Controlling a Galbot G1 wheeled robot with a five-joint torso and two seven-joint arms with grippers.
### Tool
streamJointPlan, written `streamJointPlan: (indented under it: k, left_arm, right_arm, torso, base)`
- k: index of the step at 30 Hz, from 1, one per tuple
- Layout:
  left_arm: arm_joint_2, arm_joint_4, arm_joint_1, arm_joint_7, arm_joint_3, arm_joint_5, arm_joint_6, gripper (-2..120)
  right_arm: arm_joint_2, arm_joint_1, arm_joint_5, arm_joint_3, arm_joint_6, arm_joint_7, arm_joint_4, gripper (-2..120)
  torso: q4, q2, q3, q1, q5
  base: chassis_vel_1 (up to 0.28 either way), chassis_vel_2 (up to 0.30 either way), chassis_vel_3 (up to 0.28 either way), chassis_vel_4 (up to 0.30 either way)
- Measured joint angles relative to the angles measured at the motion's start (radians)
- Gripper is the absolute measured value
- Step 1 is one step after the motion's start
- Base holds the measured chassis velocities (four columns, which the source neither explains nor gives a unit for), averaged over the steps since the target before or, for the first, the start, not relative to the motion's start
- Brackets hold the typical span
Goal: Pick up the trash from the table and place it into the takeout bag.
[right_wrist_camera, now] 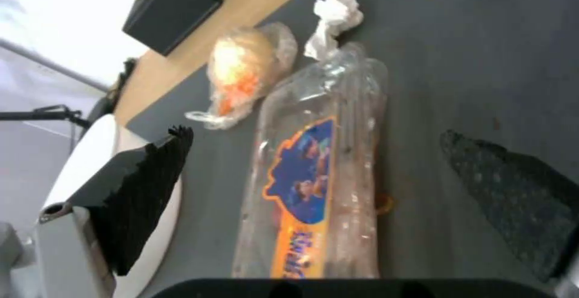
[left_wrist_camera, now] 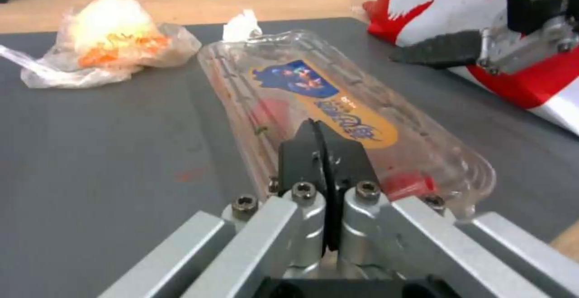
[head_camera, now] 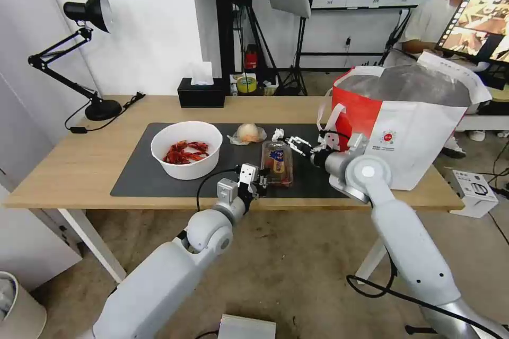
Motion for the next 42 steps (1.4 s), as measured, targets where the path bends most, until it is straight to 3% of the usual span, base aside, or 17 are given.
streamJointPlan:
  k: [16,42]
  left_arm:
    - [-0.008,-0.029,0.067,-0.019,-0.015,0.022,-0.004,0]
    - [-0.015,-0.034,0.067,-0.022,-0.016,0.029,-0.004,0]
  right_arm:
    - [0.035,0.025,-0.001,-0.027,-0.031,0.018,-0.056,100]
    - [0.060,0.067,-0.002,-0.050,-0.062,0.026,-0.091,100]
  torso:
    - [-0.0001,0.000,0.000,0.000,0.0000]
    - [-0.0001,0.000,0.000,0.000,0.0000]
  base:
    - [0.000,0.000,0.000,0.000]
    - [0.000,0.000,0.000,0.000]
